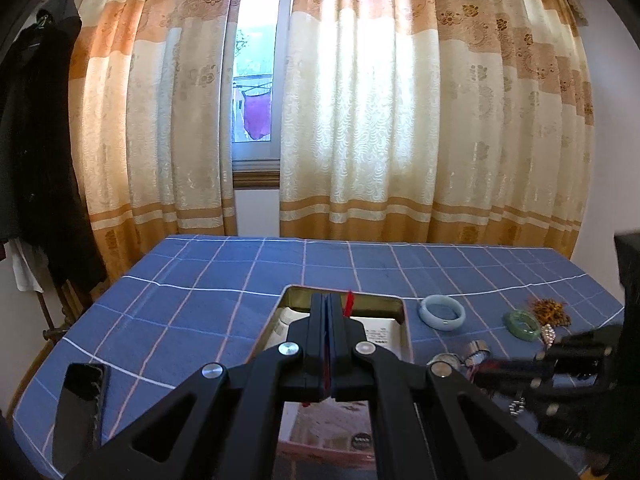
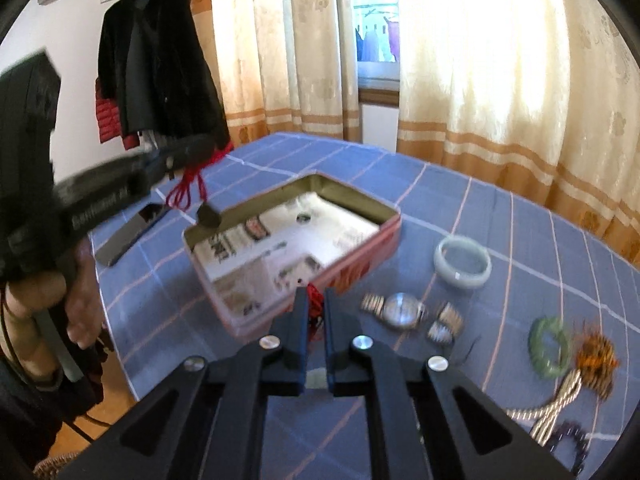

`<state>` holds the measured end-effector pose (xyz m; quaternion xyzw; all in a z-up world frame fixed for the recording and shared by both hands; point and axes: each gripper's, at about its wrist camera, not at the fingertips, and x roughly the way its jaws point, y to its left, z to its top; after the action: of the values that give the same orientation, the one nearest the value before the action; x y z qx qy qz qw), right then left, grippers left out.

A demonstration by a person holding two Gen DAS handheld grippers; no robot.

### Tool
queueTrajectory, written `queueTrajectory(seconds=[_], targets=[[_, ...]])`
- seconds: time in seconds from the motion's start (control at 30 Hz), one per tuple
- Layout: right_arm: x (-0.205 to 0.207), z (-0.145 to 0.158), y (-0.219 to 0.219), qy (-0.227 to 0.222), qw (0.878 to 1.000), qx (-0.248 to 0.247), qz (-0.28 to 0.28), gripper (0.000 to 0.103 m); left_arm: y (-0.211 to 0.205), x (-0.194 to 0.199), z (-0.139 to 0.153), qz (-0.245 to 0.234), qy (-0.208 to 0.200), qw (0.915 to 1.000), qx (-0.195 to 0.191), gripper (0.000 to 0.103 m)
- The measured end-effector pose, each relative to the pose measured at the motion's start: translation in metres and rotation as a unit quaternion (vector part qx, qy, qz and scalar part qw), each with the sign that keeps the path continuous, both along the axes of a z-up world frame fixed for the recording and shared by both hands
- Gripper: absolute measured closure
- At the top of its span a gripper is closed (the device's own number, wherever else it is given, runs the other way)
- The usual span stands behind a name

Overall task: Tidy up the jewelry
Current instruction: 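Carry both red ornaments over the pink tin and open both tools to drop them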

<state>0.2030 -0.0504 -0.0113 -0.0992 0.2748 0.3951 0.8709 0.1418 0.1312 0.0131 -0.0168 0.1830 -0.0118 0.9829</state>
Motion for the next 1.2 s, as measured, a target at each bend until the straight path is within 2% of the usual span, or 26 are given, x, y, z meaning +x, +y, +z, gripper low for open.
queueTrajectory(seconds=[0.3,0.6,0.93,1.2], targets=[[0.028,0.040,0.018,-0.031,0.999,0.009,-0.010,0.095,0.010,0.017,-0.011,-0.004,0.019,0.9998,-0.003,0.103],[0.046,0.066,0.043,-0.054,0.998,0.014,-0.012,0.095,0.025,0.023,-0.019,0.007,0.032,0.9994,-0.005,0.103],[0.057,0.077,0.055,-0.061,0.998,0.017,-0.012,0.095,0.036,0.028,-0.023,0.012,0.038,0.9992,-0.009,0.103],[0.075,0.062,0.065,-0.041,0.999,0.005,-0.019,0.095,0.036,0.032,-0.033,0.005,0.051,0.9987,-0.007,0.103]])
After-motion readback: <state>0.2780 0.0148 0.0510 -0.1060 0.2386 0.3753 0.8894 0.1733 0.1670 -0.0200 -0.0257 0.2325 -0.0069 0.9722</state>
